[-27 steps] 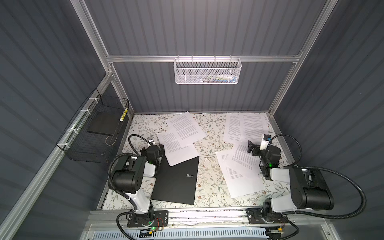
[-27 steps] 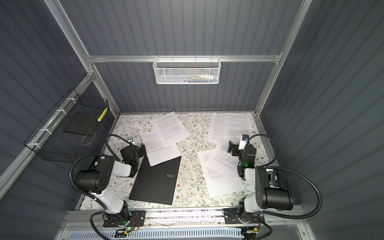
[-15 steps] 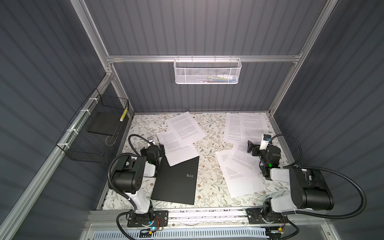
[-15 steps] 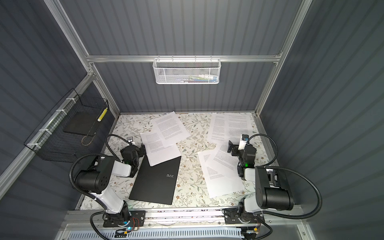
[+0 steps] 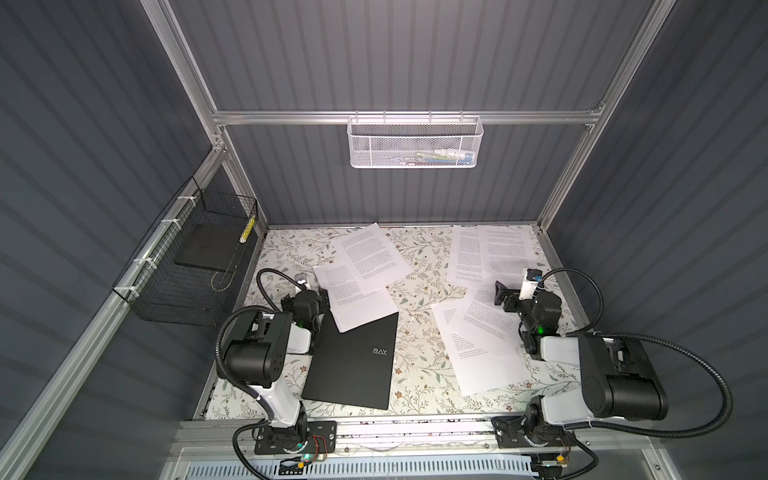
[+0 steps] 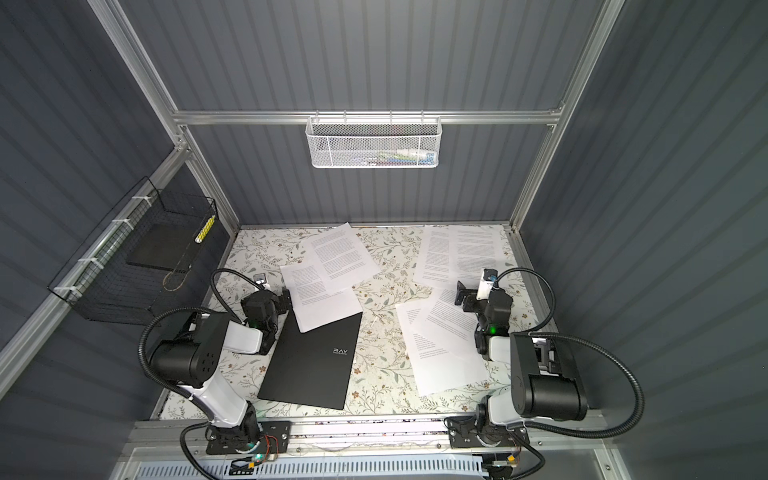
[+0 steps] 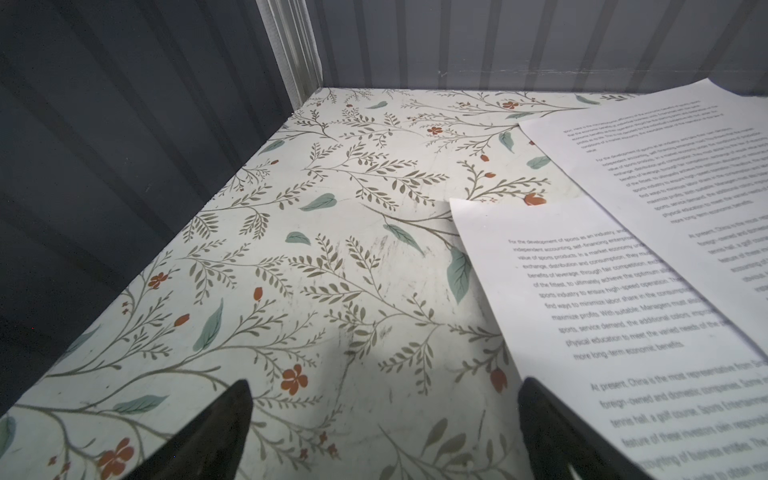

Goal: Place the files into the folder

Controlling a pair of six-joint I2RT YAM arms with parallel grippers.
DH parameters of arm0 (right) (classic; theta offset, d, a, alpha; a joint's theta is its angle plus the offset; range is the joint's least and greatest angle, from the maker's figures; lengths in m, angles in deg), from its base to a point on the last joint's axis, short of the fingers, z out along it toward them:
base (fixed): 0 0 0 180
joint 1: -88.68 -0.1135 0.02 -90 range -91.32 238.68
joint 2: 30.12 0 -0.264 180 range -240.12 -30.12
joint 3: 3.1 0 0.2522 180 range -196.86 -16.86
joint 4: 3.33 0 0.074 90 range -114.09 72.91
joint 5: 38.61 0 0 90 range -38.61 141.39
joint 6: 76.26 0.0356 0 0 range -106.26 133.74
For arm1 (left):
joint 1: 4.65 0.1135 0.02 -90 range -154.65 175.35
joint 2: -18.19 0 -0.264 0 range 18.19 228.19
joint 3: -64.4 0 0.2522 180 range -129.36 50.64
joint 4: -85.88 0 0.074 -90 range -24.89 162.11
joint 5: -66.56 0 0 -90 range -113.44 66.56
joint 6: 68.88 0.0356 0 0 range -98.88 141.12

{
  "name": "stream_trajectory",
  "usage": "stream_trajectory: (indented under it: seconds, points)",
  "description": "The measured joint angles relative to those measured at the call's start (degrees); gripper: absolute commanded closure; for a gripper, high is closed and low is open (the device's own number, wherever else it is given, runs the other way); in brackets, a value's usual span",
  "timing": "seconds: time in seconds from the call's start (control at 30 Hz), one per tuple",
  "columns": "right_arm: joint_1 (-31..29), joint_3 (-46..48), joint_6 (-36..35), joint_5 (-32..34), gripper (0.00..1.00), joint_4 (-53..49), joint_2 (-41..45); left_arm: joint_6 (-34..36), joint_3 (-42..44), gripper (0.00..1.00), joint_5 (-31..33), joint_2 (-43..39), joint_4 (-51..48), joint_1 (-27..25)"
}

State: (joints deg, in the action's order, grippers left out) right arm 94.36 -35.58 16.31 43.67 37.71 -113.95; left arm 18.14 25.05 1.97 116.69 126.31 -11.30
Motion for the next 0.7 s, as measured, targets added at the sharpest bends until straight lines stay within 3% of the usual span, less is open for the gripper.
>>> stream_trajectory:
  seconds: [0.2, 0.27, 0.4, 0.5, 0.63, 0.7]
  points:
    - [-0.1, 0.0, 0.5, 0.9, 0.01, -1.1, 1.0, 0.3, 0.3, 0.0, 0.4, -0.7, -0.2, -0.3]
    - [-1.1, 0.2, 0.5, 4.0, 0.01, -6.2, 7.1, 0.4, 0.0, 0.0, 4.1, -4.4, -5.2, -1.9]
    - [-5.2, -2.6, 8.0, 14.4, 0.01, -18.4, 24.4, -5.3, -12.7, 0.0, 8.8, -13.8, -32.2, -4.9]
    - [-4.3, -5.8, 19.1, 24.0, 0.01, -25.5, 32.8, -13.9, -25.2, 0.0, 9.4, -17.0, -50.5, -5.2]
    - [4.5, -4.9, 32.7, 24.2, 0.01, -35.8, 37.2, -24.0, -24.8, 0.0, 4.0, -25.5, -68.4, -4.9]
    - [4.3, -6.9, 34.9, 21.2, 0.01, -44.0, 35.0, -27.7, -21.9, 0.0, -0.9, -28.6, -75.8, -4.6]
